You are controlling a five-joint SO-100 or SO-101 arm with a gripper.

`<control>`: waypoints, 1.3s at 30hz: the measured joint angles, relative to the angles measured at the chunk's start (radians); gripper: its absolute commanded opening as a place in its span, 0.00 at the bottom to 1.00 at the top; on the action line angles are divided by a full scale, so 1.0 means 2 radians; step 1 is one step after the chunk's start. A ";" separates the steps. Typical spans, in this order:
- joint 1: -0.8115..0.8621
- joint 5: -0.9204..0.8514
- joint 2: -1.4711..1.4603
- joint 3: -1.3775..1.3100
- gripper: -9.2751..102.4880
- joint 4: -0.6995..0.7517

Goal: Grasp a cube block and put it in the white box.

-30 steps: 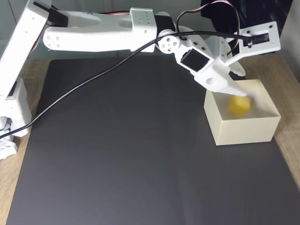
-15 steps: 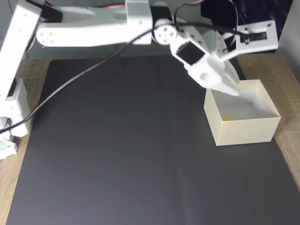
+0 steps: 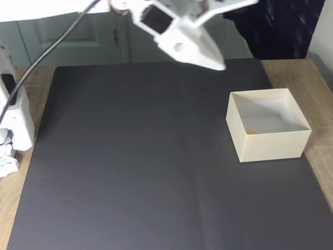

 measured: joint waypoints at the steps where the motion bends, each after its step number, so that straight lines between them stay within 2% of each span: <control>1: 0.000 -0.001 0.029 0.035 0.08 -0.007; 7: 0.000 -0.004 0.177 0.209 0.08 -0.024; 15: 0.000 -0.009 0.321 0.375 0.08 -0.018; 31: 0.012 -0.008 0.631 0.576 0.09 0.137; 39: 0.013 -0.005 0.765 0.622 0.09 0.217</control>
